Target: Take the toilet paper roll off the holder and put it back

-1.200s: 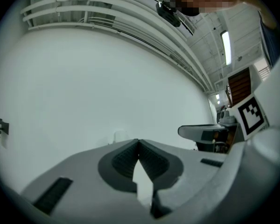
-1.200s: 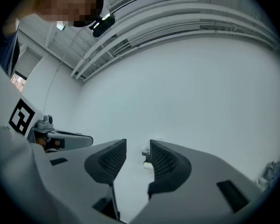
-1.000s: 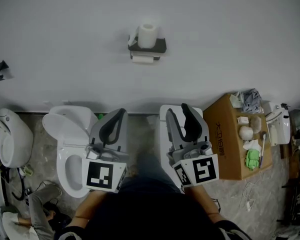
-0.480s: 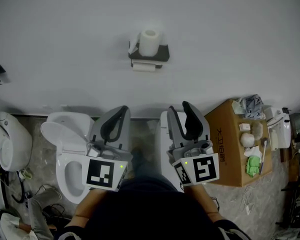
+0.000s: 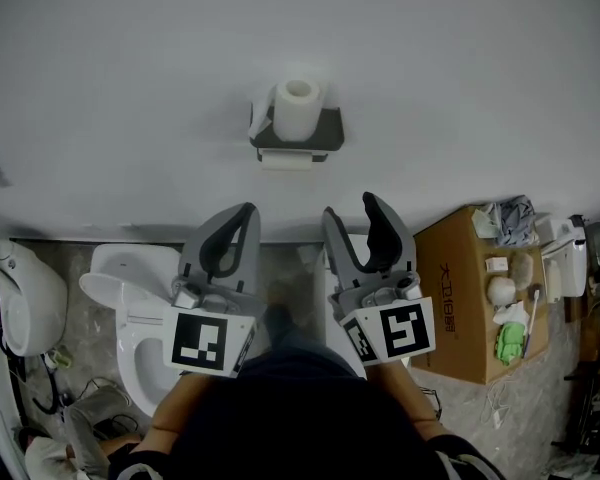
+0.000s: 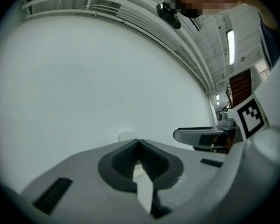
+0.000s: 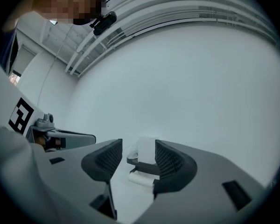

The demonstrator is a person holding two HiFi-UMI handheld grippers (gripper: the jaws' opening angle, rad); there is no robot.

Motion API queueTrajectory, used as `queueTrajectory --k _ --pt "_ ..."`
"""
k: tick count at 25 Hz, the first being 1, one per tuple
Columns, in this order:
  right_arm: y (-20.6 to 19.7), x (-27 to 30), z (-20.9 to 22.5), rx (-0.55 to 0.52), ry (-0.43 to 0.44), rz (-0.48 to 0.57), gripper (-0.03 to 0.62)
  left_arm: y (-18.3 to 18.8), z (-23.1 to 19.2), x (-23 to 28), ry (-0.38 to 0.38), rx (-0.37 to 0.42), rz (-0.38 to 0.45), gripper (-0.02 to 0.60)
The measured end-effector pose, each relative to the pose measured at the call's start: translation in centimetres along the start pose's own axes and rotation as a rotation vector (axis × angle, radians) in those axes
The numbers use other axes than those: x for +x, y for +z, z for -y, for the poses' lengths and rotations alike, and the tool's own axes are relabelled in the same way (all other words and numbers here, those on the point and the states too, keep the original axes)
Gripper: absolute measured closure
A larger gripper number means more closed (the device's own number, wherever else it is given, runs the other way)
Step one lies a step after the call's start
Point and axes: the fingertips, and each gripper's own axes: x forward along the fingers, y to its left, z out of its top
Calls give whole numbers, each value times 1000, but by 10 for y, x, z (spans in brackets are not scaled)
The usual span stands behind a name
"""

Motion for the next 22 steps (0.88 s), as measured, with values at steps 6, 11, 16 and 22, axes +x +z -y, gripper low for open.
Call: queueTrajectory --k 6,11,16,22 --pt "-7 47 20 4 32 -20 362 -3 -24 47 12 7 -1 580" --pt "-15 86 35 3 65 -34 343 -6 -43 84 27 8 -7 580" --pt "-26 121 44 73 125 -44 332 -8 -59 115 41 10 -3 581" --pt "-39 153 46 80 190 -71 318 -12 -77 142 59 14 0 580"
